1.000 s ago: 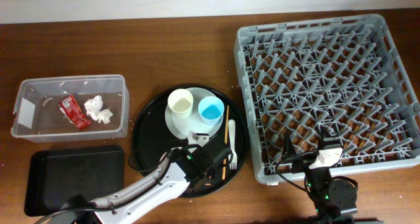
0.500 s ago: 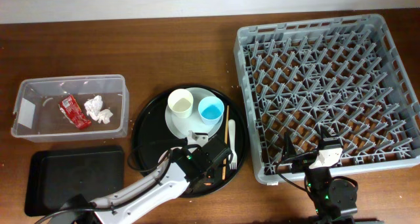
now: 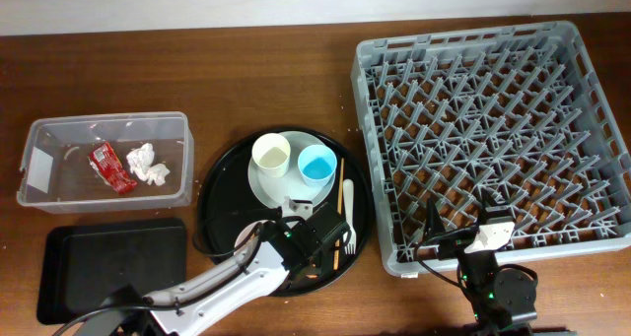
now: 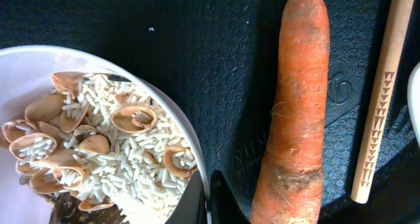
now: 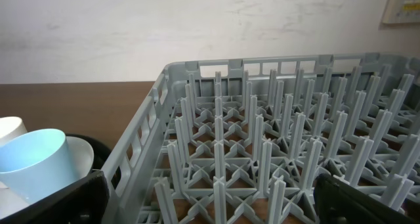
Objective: Sort waste into correct bins and load items into the dishwasher rack
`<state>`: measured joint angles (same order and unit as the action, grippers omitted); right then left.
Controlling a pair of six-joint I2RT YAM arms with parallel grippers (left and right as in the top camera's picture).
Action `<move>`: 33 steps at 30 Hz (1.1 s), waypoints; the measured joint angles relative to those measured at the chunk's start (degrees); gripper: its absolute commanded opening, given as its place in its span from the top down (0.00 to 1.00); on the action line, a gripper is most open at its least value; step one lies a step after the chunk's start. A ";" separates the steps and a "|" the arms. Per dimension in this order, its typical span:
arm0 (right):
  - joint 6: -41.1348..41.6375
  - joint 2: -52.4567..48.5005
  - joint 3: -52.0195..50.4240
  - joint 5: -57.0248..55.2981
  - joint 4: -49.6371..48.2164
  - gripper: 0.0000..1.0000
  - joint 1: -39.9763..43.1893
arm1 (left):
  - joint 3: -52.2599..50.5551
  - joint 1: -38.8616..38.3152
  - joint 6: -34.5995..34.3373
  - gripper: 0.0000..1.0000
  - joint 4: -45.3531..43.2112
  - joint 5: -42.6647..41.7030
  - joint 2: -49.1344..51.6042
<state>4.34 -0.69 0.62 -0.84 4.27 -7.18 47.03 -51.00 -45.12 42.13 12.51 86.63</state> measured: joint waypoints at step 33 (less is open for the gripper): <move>0.00 0.00 0.00 0.00 0.00 0.01 0.00 | 18.56 12.35 13.49 1.00 20.37 3.28 -0.09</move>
<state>4.34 -0.69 0.62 -0.84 4.27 -7.18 65.58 -38.65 -31.64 62.50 15.79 86.54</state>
